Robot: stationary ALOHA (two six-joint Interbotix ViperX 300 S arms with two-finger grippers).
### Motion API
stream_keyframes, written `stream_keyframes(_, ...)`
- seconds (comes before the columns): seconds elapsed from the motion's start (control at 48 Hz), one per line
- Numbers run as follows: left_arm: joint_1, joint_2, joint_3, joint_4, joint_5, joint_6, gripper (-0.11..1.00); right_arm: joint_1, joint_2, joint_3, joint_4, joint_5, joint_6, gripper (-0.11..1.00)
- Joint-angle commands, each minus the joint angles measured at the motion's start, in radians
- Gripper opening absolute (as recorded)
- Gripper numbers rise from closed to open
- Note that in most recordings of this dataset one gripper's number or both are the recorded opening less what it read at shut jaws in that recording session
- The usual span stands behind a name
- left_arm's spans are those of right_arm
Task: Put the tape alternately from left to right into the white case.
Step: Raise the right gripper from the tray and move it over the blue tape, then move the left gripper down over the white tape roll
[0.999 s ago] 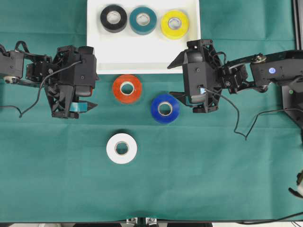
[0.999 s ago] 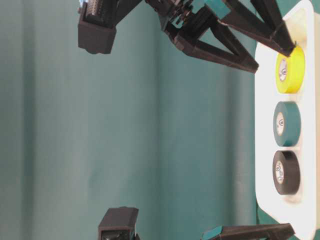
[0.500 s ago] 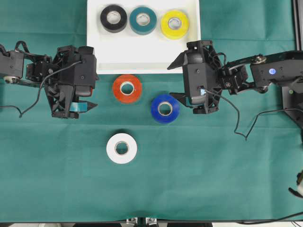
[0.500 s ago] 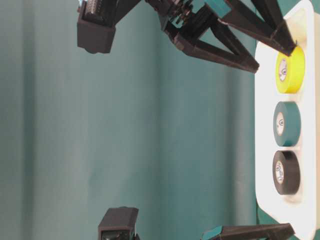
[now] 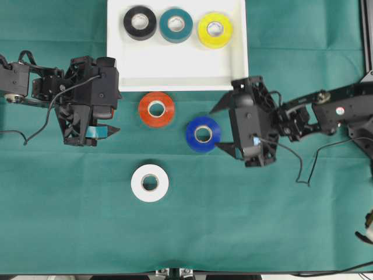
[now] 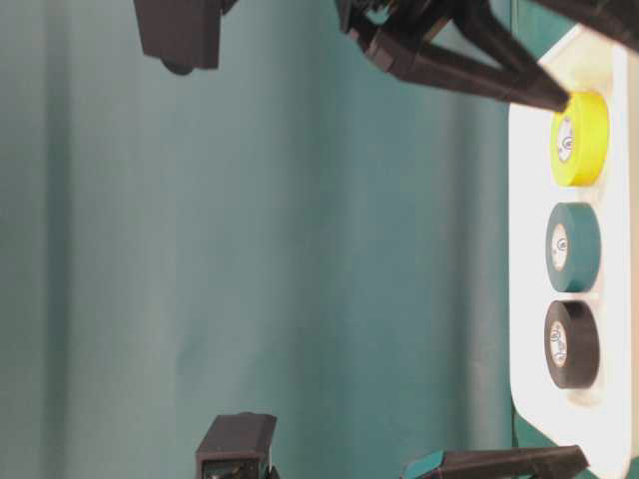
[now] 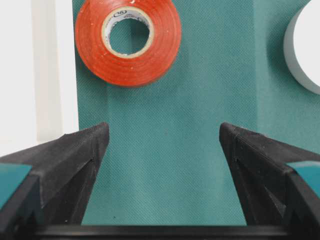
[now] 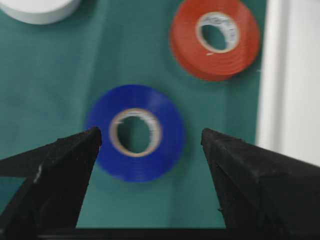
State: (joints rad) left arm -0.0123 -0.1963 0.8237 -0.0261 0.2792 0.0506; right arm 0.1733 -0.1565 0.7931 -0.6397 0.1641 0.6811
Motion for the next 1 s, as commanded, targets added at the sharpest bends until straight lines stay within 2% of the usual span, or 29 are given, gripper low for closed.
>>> stream_keyframes(0.0,-0.003,-0.009,-0.023,-0.003,-0.005,0.002,0.59,0.021,-0.005,-0.008,0.002,-0.009,0.02,0.88)
stream_keyframes(0.146,-0.003,-0.009,-0.026,-0.003,-0.005,0.0,0.59,0.037,0.012,-0.011,0.002,-0.009,0.049,0.88)
stream_keyframes(0.5,-0.026,-0.002,-0.032,-0.003,-0.008,0.0,0.59,0.038,0.017,-0.009,0.0,-0.008,0.051,0.88)
stream_keyframes(0.729,-0.084,0.04,-0.069,-0.003,-0.008,-0.003,0.59,0.038,0.017,-0.009,0.0,-0.008,0.051,0.88)
stream_keyframes(0.978,-0.161,0.11,-0.123,-0.003,-0.008,-0.103,0.59,0.038,0.017,-0.009,0.0,-0.009,0.051,0.88)
